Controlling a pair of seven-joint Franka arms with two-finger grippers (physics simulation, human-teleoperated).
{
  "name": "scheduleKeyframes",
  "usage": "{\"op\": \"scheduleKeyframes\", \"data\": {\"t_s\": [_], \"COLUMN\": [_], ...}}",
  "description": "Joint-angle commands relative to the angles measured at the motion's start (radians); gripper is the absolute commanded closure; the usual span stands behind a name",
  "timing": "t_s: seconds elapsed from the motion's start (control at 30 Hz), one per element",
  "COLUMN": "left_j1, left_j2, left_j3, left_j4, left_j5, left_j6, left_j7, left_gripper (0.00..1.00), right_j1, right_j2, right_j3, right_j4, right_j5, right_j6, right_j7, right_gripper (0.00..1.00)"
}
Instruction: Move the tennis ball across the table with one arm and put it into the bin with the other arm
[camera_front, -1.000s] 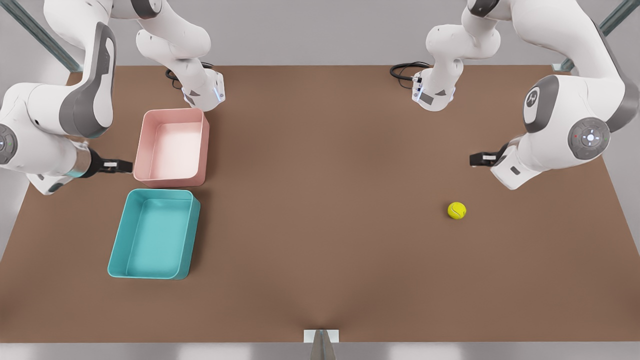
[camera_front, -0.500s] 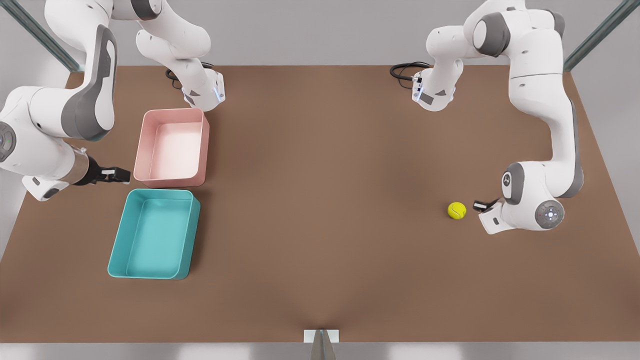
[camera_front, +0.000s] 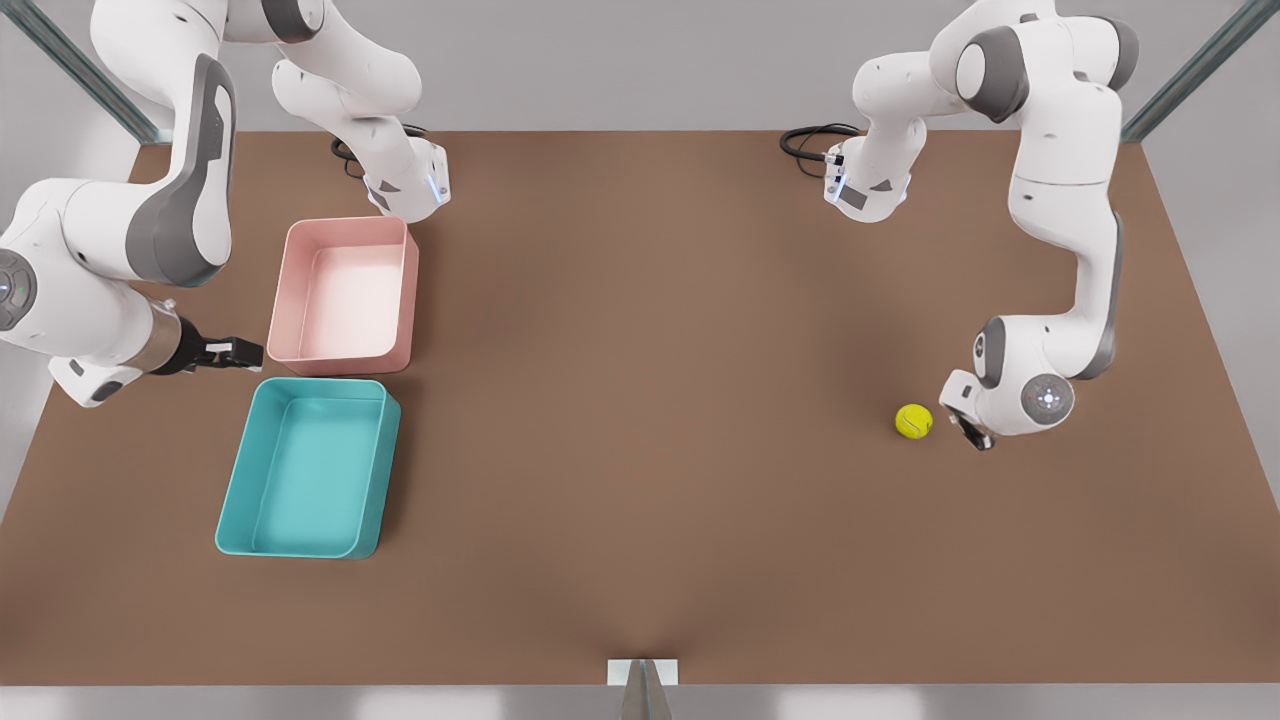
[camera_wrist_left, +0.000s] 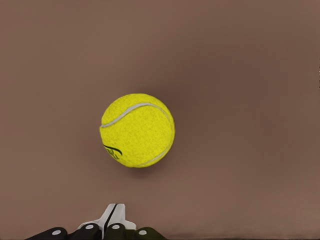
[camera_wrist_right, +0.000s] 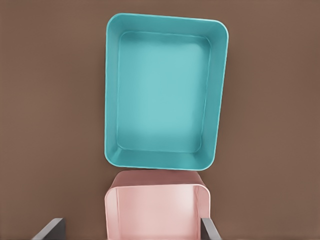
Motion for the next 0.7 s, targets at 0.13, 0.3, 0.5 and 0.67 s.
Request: {"op": "scheduleKeyframes", "data": {"t_s": [0.13,0.3,0.5,0.67], "left_j1": [0.000,-0.032,-0.150,-0.150], "left_j2": [0.020,0.044,0.067,-0.020], "left_j3": [0.002,0.002,-0.204,-0.170], "left_j4": [-0.004,-0.004,0.093,0.499], "left_j5": [0.029,0.029,-0.014,-0.016], "left_j6": [0.005,0.034,0.043,-0.638], "left_j7": [0.322,0.194,-0.500,-0.879], "left_gripper": [0.79,0.79,0.79,0.79], "right_j1": [0.002,0.000,0.000,0.002], "right_j2": [0.001,-0.001,0.001,0.005], "right_j3": [0.000,0.000,0.000,0.000], "right_j4": [-0.002,-0.002,-0.003,-0.003], "right_j5": [0.002,0.002,0.003,0.003], "right_j6": [0.000,-0.001,-0.001,-0.001], "right_j7": [-0.009,-0.009,-0.016,-0.014], "right_gripper": [0.00,0.00,0.00,0.00]}}
